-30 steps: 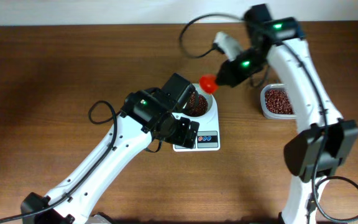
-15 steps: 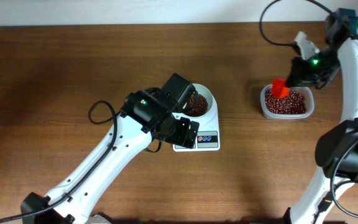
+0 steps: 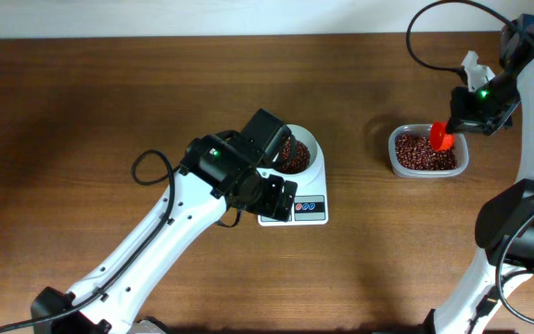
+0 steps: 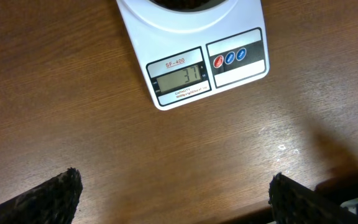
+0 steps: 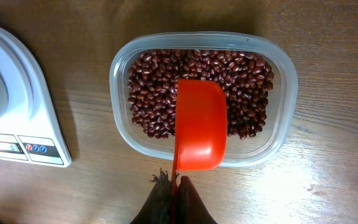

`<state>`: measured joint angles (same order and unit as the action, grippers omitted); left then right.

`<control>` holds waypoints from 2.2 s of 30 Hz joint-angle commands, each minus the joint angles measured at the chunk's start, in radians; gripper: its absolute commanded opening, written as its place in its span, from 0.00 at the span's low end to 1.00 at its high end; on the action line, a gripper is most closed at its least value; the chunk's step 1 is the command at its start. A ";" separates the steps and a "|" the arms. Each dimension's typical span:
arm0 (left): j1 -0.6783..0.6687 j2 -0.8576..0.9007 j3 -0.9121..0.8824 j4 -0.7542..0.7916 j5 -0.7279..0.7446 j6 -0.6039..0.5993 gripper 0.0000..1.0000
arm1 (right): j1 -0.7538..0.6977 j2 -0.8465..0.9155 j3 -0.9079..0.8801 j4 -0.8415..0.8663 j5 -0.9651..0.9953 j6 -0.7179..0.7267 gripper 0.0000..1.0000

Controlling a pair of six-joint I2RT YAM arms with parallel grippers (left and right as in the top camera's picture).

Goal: Scoop item into bowl and weigh 50g on scale
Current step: 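Dip the scoop into the beans and lift a small amount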

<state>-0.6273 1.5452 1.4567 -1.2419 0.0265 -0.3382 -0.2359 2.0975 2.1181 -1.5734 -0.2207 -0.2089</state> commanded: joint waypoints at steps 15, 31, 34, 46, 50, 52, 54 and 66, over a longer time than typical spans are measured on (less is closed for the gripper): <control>-0.006 0.004 -0.001 -0.001 -0.007 -0.013 0.99 | -0.001 -0.014 0.018 0.000 0.016 0.003 0.04; -0.006 0.004 -0.001 -0.001 -0.007 -0.013 0.99 | 0.040 -0.013 -0.230 0.227 0.075 0.001 0.04; -0.006 0.004 -0.001 -0.001 -0.007 -0.013 0.99 | 0.046 -0.013 -0.292 0.277 0.075 0.005 0.04; -0.006 0.004 -0.001 -0.001 -0.007 -0.013 0.99 | -0.069 -0.014 -0.334 0.286 -0.286 0.004 0.04; -0.006 0.004 -0.001 -0.001 -0.007 -0.013 0.99 | -0.139 -0.014 -0.334 0.246 -0.330 -0.021 0.04; -0.006 0.004 -0.001 -0.001 -0.007 -0.013 0.99 | -0.164 -0.014 -0.334 0.222 -0.333 -0.027 0.04; -0.006 0.004 -0.001 -0.001 -0.007 -0.013 0.99 | -0.188 -0.016 -0.333 0.219 -0.333 -0.027 0.04; -0.006 0.004 -0.001 -0.001 -0.007 -0.013 0.99 | -0.245 -0.016 -0.264 0.125 -0.519 -0.136 0.04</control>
<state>-0.6273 1.5452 1.4567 -1.2419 0.0261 -0.3382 -0.4580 2.0918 1.8294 -1.4384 -0.6575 -0.3084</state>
